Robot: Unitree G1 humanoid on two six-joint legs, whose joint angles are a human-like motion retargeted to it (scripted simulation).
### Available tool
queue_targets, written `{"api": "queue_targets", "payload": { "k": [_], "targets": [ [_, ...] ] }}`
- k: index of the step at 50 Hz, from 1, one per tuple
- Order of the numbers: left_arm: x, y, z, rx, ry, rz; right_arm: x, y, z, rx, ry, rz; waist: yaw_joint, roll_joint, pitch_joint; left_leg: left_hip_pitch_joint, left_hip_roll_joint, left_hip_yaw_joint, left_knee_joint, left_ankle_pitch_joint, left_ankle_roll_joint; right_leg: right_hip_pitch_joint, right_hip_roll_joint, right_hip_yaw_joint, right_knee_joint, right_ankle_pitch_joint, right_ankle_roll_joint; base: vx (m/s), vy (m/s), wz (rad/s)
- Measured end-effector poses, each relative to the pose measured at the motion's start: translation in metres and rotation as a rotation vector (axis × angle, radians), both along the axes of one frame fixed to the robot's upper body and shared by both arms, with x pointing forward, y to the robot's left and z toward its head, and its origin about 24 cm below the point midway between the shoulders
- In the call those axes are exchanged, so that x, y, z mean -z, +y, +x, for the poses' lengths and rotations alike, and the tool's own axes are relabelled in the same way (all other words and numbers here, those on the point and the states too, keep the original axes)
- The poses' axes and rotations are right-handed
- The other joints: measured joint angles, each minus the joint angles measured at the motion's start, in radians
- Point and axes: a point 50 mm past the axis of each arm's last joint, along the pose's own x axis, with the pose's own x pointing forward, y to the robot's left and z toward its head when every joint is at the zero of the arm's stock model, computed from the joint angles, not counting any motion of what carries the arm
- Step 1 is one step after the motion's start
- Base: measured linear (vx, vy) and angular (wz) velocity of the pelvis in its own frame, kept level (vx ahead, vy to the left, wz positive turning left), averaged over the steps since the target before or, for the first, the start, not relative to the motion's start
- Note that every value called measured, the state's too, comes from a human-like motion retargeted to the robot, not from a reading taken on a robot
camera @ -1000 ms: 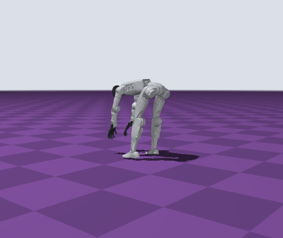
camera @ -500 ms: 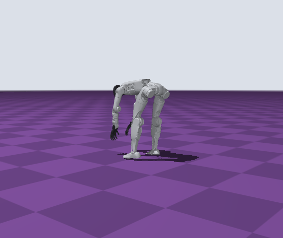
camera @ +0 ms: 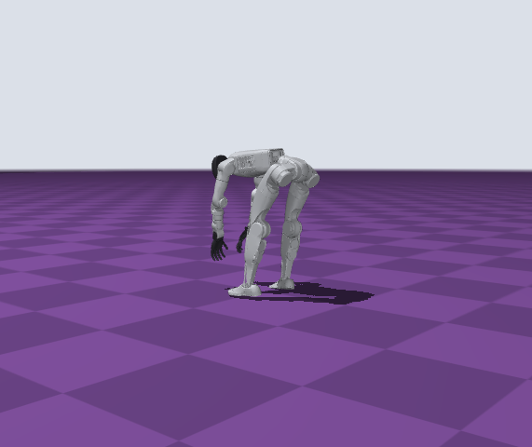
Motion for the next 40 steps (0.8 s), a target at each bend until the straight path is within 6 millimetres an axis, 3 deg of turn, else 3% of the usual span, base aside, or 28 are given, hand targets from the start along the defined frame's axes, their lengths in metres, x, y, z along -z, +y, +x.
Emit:
{"api": "queue_targets", "payload": {
  "k": [3, 5, 7, 12, 15, 16, 17, 20, 23, 24, 25, 28, 35, 38, 40],
  "targets": [
    [0.003, 0.004, -0.003, 0.043, -0.007, 0.025, 0.0, 0.006, -0.003, -0.055, -0.042, -0.005, -0.006, -0.013, 0.0, 0.006, 0.0, 0.017, 0.05, -0.026, 0.0, 0.023, 0.0, 0.02, 0.003, 0.002, 0.0, -0.14, 0.14, -0.38],
    [0.03, -0.02, 0.003, 0.101, 0.117, 0.124, 0.017, -0.043, -0.009, -0.076, 0.122, 0.023, 0.057, 0.007, 0.0, 0.071, -0.008, -0.045, 0.064, -0.035, 0.0, 0.108, -0.027, 0.008, 0.027, -0.038, 0.0, -0.01, 0.08, -0.18],
    [0.028, -0.01, 0.0, 0.144, 0.033, -0.039, 0.017, -0.012, -0.001, -0.053, -0.007, 0.015, 0.013, 0.009, 0.0, 0.23, -0.011, -0.054, -0.056, -0.008, 0.0, 0.231, -0.012, 0.042, -0.045, -0.002, 0.0, -0.03, 0.09, -0.52],
    [0.042, -0.016, -0.001, 0.201, 0.054, -0.049, 0.013, -0.017, -0.007, -0.09, -0.008, 0.014, 0.04, 0.041, 0.0, 0.468, 0.008, -0.045, -0.01, -0.077, 0.008, 0.479, 0.001, 0.052, -0.04, 0.001, 0.0, -0.02, 0.12, -0.6],
    [0.026, -0.017, -0.01, 0.231, -0.009, -0.052, -0.008, -0.016, -0.017, -0.084, -0.078, -0.043, 0.066, 0.048, 0.0, 0.637, 0.038, -0.035, -0.031, -0.092, 0.007, 0.631, 0.042, 0.119, -0.07, 0.019, 0.0, 0.02, 0.09, -0.83],
    [0.018, -0.031, -0.016, 0.255, -0.003, 0.079, -0.016, -0.049, -0.032, -0.111, -0.02, 0.014, 0.122, 0.004, 0.0, 0.687, 0.04, -0.013, -0.053, -0.089, 0.03, 0.662, 0.043, 0.159, -0.068, 0.006, 0.0, 0.05, 0.18, -0.98],
    [0.009, -0.04, -0.022, 0.266, -0.006, 0.184, -0.023, -0.069, -0.049, -0.135, 0.012, 0.039, 0.166, -0.027, 0.0, 0.738, 0.044, 0.008, -0.072, -0.09, 0.048, 0.696, 0.045, 0.19, -0.059, -0.015, 0.0, 0.05, 0.26, -1.08],
    [-0.02, -0.049, -0.038, 0.276, -0.073, 0.25, -0.048, -0.072, -0.073, -0.148, -0.024, 0.014, 0.235, -0.039, 0.0, 0.919, 0.05, 0.085, -0.129, -0.105, 0.087, 0.816, 0.016, 0.207, 0.054, -0.127, 0.0, 0.09, 0.35, -1.24],
    [-0.033, -0.054, -0.045, 0.276, -0.085, 0.272, -0.057, -0.073, -0.084, -0.181, -0.015, 0.04, 0.298, -0.034, -0.077, 1.062, 0.087, 0.141, -0.208, -0.1, 0.1, 0.897, -0.011, 0.127, 0.287, -0.259, -0.068, 0.15, 0.17, -1.14],
    [-0.022, -0.037, -0.039, 0.28, -0.042, 0.146, -0.047, -0.053, -0.065, -0.183, -0.032, 0.012, 0.274, 0.018, -0.159, 1.11, 0.099, 0.147, -0.225, -0.108, 0.084, 0.948, -0.014, 0.113, 0.35, -0.293, -0.08, 0.29, 0.07, -0.55],
    [-0.004, -0.009, -0.032, 0.271, 0.013, -0.041, -0.025, -0.022, -0.041, -0.188, -0.059, -0.035, 0.228, 0.096, -0.266, 1.161, 0.111, 0.148, -0.237, -0.122, 0.059, 1.013, -0.015, 0.103, 0.405, -0.324, -0.086, 0.33, 0.05, -0.34],
    [0.008, 0.003, -0.03, 0.262, 0.093, -0.101, -0.003, -0.002, -0.03, -0.231, -0.015, -0.015, 0.233, 0.098, -0.412, 1.241, 0.131, 0.169, -0.25, -0.143, 0.045, 1.151, 0.008, 0.162, 0.5, -0.366, -0.092, 0.22, -0.02, -0.32],
    [-0.022, -0.002, -0.046, 0.298, 0.128, -0.077, -0.023, 0.003, -0.038, -0.186, -0.011, -0.062, 0.309, 0.027, -0.516, 1.411, 0.106, 0.247, -0.295, -0.162, 0.056, 1.506, -0.076, 0.203, 0.403, -0.372, -0.087, 0.04, -0.11, -0.41],
    [-0.044, -0.003, -0.064, 0.313, 0.019, -0.024, -0.045, -0.003, -0.054, -0.162, -0.135, -0.102, 0.355, -0.021, -0.547, 1.444, 0.08, 0.287, -0.32, -0.147, 0.061, 1.608, -0.115, 0.224, 0.26, -0.324, -0.054, -0.1, -0.22, -0.54],
    [-0.067, -0.001, -0.087, 0.314, -0.148, 0.038, -0.069, -0.009, -0.076, -0.156, -0.29, -0.124, 0.379, -0.057, -0.551, 1.442, 0.069, 0.307, -0.314, -0.139, 0.066, 1.656, -0.141, 0.224, 0.173, -0.325, -0.038, -0.19, -0.29, -0.45]
  ]
}}
